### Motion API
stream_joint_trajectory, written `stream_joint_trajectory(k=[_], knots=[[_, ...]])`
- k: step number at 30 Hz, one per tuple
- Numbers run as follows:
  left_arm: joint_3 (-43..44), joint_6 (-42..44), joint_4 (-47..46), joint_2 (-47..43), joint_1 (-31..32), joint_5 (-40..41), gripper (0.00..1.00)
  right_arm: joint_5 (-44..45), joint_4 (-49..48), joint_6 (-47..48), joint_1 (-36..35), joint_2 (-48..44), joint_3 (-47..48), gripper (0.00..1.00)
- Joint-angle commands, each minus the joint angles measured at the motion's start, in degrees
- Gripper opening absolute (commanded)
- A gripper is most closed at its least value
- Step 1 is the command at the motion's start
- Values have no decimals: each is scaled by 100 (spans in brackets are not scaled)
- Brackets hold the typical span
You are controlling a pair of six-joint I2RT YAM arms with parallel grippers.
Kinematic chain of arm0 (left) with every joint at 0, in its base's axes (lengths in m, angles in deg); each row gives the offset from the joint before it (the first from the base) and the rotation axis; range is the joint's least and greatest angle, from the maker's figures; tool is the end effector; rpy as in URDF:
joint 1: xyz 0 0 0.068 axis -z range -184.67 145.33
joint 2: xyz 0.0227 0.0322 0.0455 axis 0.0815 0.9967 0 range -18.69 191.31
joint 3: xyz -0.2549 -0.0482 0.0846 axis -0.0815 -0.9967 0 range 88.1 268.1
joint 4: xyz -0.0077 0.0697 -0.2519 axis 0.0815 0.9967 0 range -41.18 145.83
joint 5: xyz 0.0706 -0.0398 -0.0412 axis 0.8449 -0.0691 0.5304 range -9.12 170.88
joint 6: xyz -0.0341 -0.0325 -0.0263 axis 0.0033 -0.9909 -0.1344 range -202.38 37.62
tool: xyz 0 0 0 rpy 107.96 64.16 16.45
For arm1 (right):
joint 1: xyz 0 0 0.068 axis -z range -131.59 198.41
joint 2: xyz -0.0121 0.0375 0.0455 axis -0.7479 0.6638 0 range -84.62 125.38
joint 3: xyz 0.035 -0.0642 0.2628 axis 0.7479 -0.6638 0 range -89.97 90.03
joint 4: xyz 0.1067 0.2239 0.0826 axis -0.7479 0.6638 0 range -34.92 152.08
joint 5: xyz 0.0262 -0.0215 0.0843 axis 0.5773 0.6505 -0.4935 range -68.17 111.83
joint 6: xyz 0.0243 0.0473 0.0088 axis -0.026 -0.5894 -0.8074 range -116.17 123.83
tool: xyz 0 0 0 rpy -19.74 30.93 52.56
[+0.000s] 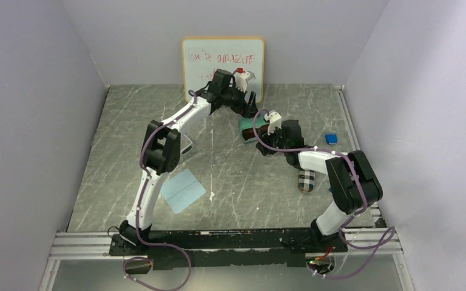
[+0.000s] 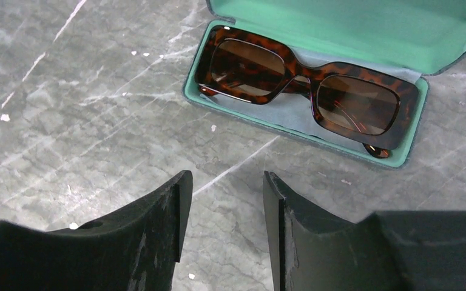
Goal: Organize the sunglasses
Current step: Place the sunglasses in the sunglasses case, then close the sunglasses case at the center of the board.
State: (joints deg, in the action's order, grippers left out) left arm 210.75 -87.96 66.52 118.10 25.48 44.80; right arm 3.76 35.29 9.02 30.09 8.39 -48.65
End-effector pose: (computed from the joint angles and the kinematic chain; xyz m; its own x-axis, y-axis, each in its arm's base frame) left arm 0.4668 -0.2954 0.2384 -0.5356 0.2202 -0.8153 0.7902 0.4711 -0.3919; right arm 0.3044 0.1125 0.1651 -0.4500 -0.2395 -0.8603 -0.5919 0.8013 0.0865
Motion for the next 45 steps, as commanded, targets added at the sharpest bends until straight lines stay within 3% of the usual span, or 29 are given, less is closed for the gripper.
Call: stream_joint_trajectory(k=[1,11,13,15,17,30,39,45], knots=[[24,-340,-312,64,-65,-292,91,150,-255,-489,-15,-16,204,49],[-38,-738,-581,257,-185,-567,89,-46,-209,-1459,19,-44,47,36],[-26,-778,-603,284,-185,-607,89,-63,-262,-1625,88,65,17,27],[-35,-824,-634,295,-185,-638,89,-150,-333,-1848,205,196,17,10],[-44,-851,-673,310,-185,-661,89,-334,-497,-2204,354,311,-59,1],[-33,-909,-748,473,-185,-785,88,234,-763,-3096,464,858,-74,0],[-118,-936,-820,467,-185,-875,80,483,-921,-3930,526,1348,167,0],[-154,-1009,-888,472,-185,-954,70,506,-982,-4013,546,1534,252,0]])
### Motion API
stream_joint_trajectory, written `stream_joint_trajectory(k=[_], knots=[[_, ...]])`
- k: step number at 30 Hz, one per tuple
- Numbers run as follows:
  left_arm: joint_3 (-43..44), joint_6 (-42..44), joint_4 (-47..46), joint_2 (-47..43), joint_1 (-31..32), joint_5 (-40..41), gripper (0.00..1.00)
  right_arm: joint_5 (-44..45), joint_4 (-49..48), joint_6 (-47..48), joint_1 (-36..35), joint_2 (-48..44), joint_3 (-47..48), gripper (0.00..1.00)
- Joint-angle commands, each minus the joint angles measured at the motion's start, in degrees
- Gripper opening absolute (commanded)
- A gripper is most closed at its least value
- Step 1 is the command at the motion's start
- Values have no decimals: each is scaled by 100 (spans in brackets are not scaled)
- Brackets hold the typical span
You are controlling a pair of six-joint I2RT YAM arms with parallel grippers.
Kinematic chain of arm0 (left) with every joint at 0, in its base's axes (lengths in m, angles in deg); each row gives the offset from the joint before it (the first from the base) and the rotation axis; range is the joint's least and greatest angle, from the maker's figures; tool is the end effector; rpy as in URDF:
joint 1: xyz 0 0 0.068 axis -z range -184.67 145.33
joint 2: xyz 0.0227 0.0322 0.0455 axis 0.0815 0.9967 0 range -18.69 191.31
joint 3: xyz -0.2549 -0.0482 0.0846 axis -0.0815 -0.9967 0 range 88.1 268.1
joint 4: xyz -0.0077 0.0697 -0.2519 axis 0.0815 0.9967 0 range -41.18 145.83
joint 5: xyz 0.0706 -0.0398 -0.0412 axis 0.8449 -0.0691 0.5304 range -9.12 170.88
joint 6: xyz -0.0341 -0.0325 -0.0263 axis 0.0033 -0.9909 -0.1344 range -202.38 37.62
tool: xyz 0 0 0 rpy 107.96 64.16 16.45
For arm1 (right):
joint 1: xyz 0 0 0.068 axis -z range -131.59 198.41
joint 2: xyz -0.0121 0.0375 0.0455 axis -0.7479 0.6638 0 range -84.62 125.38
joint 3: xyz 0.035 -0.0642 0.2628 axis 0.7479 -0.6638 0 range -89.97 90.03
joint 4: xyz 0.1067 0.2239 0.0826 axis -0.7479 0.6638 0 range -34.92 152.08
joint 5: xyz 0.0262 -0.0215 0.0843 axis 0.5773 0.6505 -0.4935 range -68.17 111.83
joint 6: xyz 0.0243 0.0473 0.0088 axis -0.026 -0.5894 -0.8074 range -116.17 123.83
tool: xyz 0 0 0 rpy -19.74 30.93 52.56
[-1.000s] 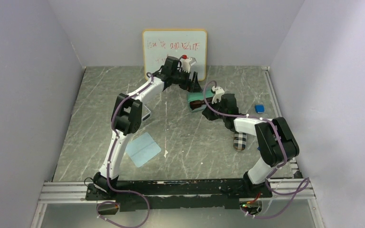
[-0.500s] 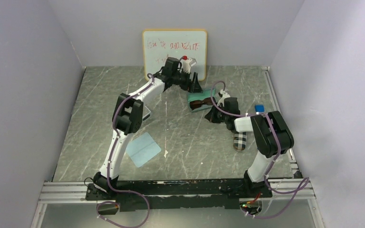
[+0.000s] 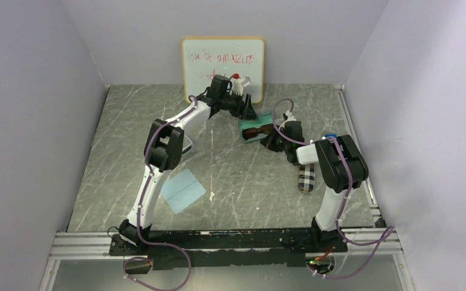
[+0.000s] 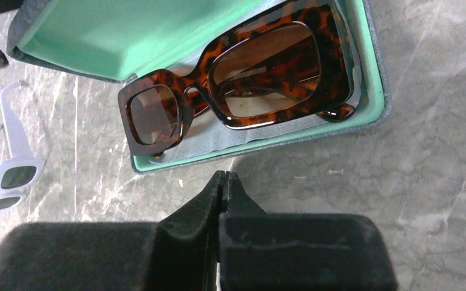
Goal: Organize the sunglasses
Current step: Close the sunglasses case at the center of the board.
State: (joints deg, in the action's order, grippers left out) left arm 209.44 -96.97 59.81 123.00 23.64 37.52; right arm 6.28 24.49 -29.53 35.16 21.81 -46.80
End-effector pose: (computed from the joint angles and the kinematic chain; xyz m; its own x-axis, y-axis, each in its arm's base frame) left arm 0.4842 -0.2886 0.1963 -0.6601 0.1475 -0.7366 0.7180 0.4124 -0.5608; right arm 0.3381 0.0895 0.1165 -0.6810 0.3840 -0.6235 -0.0789 0.8080 0.5838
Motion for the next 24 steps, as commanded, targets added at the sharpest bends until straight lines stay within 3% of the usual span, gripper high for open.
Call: stream_joint_trajectory(k=[1,13,24], knots=[[-27,-118,-231,-3,-1,-240,69,248,97,-170,46,201,68,0],[66,-238,-317,90,-36,-193,58,158,45,-189,72,294,112,0],[351,-507,-419,365,-81,-261,57,94,0,-159,83,367,99,0]])
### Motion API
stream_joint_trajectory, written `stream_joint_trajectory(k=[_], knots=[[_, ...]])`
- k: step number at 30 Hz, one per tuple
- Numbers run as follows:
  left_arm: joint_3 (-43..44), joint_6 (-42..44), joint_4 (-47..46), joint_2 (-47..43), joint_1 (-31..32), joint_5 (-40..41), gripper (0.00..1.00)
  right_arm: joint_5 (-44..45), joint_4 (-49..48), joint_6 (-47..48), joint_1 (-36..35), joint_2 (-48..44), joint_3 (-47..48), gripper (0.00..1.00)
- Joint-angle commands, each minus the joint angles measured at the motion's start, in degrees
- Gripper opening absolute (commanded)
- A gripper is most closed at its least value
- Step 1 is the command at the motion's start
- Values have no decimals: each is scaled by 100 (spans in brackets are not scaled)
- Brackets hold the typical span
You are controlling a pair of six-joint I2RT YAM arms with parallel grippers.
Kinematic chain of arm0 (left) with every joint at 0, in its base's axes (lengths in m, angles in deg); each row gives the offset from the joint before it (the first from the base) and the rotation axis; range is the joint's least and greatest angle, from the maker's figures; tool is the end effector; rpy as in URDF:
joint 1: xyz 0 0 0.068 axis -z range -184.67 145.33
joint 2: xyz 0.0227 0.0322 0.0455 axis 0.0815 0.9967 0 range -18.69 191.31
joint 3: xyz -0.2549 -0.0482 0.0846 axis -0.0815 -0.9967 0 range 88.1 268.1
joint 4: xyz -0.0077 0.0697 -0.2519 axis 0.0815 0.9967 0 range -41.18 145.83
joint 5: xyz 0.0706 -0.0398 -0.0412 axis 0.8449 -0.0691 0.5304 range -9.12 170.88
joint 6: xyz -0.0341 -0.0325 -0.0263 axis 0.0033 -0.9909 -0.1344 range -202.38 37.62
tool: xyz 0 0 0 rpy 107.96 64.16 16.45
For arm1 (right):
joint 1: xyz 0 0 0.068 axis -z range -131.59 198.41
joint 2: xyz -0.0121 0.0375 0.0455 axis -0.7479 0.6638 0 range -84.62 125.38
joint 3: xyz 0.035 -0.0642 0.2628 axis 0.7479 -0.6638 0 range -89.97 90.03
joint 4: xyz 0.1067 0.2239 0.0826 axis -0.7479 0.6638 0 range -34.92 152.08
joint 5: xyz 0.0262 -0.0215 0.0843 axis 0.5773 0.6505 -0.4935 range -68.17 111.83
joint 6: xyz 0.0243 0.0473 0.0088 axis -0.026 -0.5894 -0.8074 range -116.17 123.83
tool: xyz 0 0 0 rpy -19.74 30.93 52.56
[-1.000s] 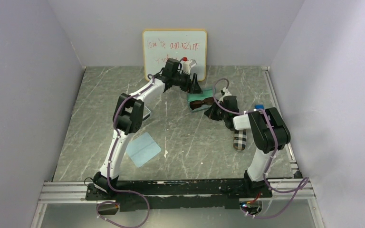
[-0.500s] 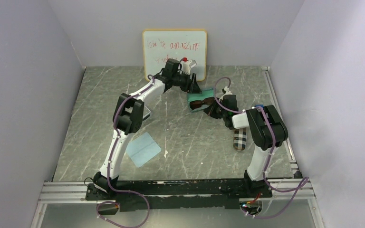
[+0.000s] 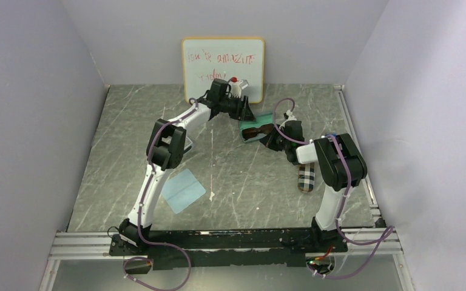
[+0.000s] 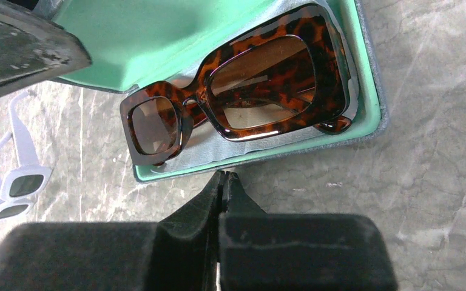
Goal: Organize the sunglasses
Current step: Close the sunglasses case at the center of the board.
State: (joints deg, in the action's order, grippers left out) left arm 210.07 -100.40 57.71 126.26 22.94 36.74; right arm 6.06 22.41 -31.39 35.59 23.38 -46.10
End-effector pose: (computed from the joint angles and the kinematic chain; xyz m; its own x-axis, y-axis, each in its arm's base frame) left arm 0.4933 -0.2860 0.1722 -0.7100 0.1208 -0.6938 0.6699 0.4197 -0.6124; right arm 0.3438 0.0882 0.1139 -0.6692 0.4170 -0.6150 -0.0656 0.7913 0.6079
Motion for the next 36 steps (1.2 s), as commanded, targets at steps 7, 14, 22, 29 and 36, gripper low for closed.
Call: stream_joint_trajectory(k=[7,14,22,29,36], knots=[[333,-456,-458,94,-76,-401,57,91,203,66,48,249,32,0],[335,-598,-562,-13,-107,-490,60,66,195,73,55,278,33,0],[505,-782,-612,177,-142,-399,50,22,174,105,54,291,35,0],[471,-878,-712,158,-151,-454,50,1,156,90,73,313,25,0],[495,-590,-441,187,-151,-202,42,-35,138,94,73,318,24,0]])
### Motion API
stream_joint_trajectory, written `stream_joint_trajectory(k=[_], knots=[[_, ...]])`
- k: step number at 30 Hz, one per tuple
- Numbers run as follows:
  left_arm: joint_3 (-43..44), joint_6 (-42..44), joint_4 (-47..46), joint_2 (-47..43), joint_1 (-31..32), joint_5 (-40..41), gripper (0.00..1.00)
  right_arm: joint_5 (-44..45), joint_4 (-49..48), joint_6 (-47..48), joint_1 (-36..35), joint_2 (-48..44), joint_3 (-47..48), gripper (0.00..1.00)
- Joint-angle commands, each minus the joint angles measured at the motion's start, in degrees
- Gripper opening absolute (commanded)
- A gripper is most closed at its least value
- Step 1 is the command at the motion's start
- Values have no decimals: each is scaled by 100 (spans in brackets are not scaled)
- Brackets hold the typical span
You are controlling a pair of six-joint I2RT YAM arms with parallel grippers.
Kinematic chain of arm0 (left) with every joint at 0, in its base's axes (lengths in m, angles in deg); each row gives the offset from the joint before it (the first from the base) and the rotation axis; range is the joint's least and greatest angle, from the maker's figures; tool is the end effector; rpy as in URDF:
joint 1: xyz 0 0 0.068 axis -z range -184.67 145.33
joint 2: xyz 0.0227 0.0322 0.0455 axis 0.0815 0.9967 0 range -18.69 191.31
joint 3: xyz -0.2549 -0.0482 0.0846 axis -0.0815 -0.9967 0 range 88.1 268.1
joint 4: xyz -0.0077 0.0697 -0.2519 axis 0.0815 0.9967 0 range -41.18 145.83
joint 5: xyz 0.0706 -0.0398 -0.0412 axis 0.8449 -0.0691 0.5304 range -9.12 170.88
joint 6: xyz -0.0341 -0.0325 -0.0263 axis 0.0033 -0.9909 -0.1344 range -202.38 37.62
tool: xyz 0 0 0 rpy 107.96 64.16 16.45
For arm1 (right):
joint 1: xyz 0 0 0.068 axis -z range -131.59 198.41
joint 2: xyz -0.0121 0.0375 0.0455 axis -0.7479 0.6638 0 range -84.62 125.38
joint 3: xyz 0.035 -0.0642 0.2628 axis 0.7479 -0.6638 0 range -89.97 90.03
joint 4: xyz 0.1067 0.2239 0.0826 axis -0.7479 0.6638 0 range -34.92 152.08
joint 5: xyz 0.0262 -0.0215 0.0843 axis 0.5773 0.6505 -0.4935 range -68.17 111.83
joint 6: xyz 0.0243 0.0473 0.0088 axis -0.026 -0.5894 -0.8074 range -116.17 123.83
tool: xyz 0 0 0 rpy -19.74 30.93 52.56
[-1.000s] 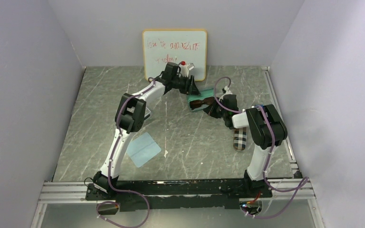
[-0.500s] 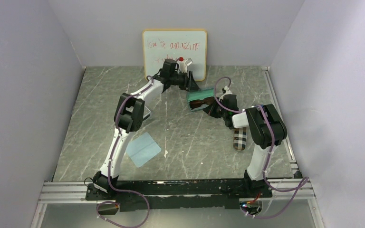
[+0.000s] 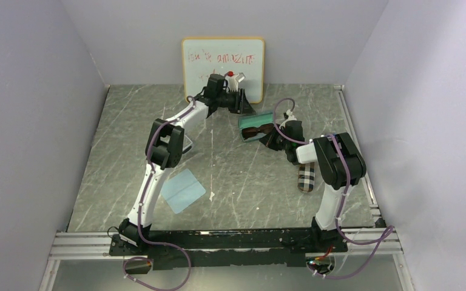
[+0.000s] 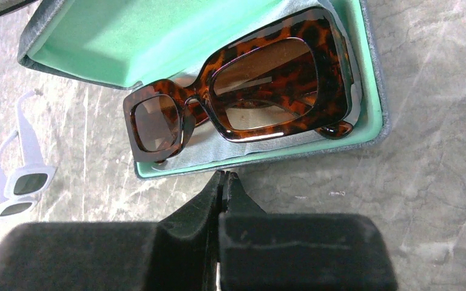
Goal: Organize the sunglasses
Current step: Close the sunglasses case at the center of the board.
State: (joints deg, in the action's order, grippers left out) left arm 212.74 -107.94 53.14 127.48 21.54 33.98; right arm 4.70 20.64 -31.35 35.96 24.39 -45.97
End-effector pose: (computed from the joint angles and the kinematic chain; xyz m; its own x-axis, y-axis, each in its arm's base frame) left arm 0.5069 -0.2785 0.1835 -0.7375 0.0344 -0.6745 0.6353 0.3742 -0.6756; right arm 0.3462 0.0873 0.1115 -0.6673 0.4166 -0.6174 -0.0846 0.7811 0.6186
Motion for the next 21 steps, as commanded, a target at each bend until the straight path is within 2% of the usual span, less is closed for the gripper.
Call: stream_joint_trajectory(k=[1,4,16,21], knots=[[234,169,17,76,-11,82,42,104,304,95,40,210,5,0],[271,134,-1,108,-11,60,39,106,306,100,41,208,2,0],[167,244,63,108,28,9,15,88,288,79,44,225,-3,0],[-4,400,105,-9,88,22,14,71,264,69,41,235,7,0]])
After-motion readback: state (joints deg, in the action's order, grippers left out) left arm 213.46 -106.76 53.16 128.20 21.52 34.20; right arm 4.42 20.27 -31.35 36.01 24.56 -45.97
